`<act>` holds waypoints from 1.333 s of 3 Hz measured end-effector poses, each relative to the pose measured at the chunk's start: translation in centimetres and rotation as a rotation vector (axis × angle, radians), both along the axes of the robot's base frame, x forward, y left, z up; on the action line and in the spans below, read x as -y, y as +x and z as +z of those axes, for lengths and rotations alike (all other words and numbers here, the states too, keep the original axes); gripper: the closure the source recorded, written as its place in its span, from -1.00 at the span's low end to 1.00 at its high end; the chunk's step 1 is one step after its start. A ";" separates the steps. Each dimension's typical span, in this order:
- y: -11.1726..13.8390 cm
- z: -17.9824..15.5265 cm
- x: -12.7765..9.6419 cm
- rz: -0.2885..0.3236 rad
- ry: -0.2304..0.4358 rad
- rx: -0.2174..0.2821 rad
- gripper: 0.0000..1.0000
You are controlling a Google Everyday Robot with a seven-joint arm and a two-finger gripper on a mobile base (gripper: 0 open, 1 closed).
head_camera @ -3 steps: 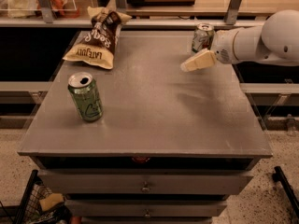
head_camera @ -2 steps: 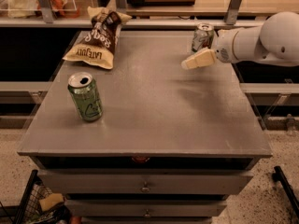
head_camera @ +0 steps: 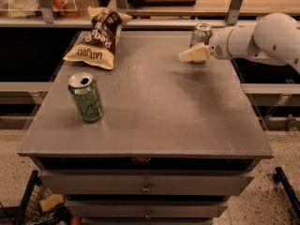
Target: Pick 7up can
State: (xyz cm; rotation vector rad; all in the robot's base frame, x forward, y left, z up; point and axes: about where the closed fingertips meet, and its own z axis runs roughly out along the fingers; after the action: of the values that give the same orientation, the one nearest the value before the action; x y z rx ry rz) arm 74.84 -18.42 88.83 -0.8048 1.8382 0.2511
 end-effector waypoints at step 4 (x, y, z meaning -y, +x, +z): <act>-0.3 3.8 -2.1 0.084 0.095 0.033 1.00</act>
Offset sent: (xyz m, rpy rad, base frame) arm 0.0095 0.0113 0.0187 0.0810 -0.0287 0.0390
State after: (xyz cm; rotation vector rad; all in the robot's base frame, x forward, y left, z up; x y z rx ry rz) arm 74.51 -16.27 92.62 -0.8158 1.7507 0.3741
